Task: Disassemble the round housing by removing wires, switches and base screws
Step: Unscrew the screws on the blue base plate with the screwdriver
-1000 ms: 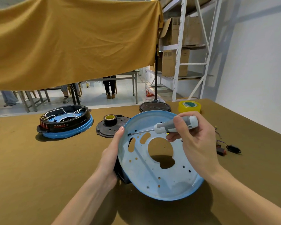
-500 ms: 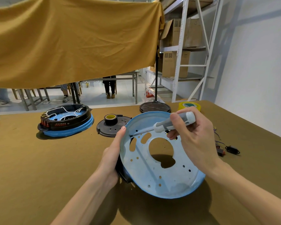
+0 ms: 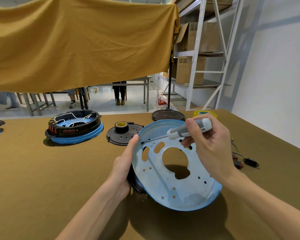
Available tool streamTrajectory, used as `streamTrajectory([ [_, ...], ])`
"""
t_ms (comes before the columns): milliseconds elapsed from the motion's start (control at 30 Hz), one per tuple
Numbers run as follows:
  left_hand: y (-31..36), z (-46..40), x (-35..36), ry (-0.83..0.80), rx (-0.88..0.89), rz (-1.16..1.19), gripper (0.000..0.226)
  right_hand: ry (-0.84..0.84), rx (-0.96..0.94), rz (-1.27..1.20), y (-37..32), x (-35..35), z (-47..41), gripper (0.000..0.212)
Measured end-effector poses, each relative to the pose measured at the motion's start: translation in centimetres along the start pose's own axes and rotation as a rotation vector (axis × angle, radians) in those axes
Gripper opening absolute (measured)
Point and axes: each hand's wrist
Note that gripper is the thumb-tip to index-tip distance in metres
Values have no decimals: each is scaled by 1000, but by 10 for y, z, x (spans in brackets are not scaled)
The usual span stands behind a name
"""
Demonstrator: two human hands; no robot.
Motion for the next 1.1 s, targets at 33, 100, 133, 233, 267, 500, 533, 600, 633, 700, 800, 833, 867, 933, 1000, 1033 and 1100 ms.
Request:
streamTrajectory([
  [33, 0, 0, 0, 2, -2, 2, 67, -2, 0, 2, 0, 0, -1, 30],
  [100, 0, 0, 0, 5, -6, 8, 67, -8, -5, 12, -1, 0, -1, 30],
  [133, 0, 0, 0, 5, -8, 9, 66, -11, -8, 19, -1, 0, -1, 30],
  [233, 0, 0, 0, 14, -18, 9, 67, -24, -14, 29, -2, 1, -1, 30],
  [267, 0, 0, 0, 17, -22, 9, 67, -27, -18, 32, -2, 1, 0, 29],
  [500, 1, 2, 1, 23, -27, 4, 67, -28, -22, 26, -3, 0, 0, 29],
  [533, 1, 2, 1, 25, -27, 1, 67, -30, -19, 21, -3, 0, 0, 28],
  [600, 2, 2, 1, 28, -29, 1, 68, -26, -16, 13, -3, -1, 0, 29],
  [633, 2, 2, 1, 30, -32, 2, 68, -25, -17, 12, -3, -1, 0, 29],
  [700, 1, 2, 0, 32, -37, 0, 66, -32, -18, 19, -2, -1, 0, 28],
  [800, 1, 1, 0, 43, -37, -5, 63, -42, -21, 32, -2, 0, 0, 24],
  [833, 1, 1, 0, 45, -37, -7, 63, -42, -23, 34, -2, 0, 0, 23],
  [867, 1, 1, 0, 44, -35, -12, 62, -42, -23, 33, -2, 0, -1, 23],
  [933, 1, 1, 0, 43, -33, -20, 62, -47, -28, 30, -2, 0, -1, 24],
  [1000, 1, 1, 0, 45, -35, -25, 62, -52, -36, 34, -3, 0, -1, 22],
  [1033, 1, 1, 0, 46, -36, -27, 61, -55, -40, 41, -3, -1, -2, 20],
  [1100, 2, 2, 0, 52, -35, -34, 60, -73, -55, 61, -2, -1, -3, 15],
])
Point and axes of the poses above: each hand's wrist, its own z-axis away from the middle knuckle, its own x-axis out of the palm, y = z × x, and after that the axes turned 9 degrees about z, right-handed
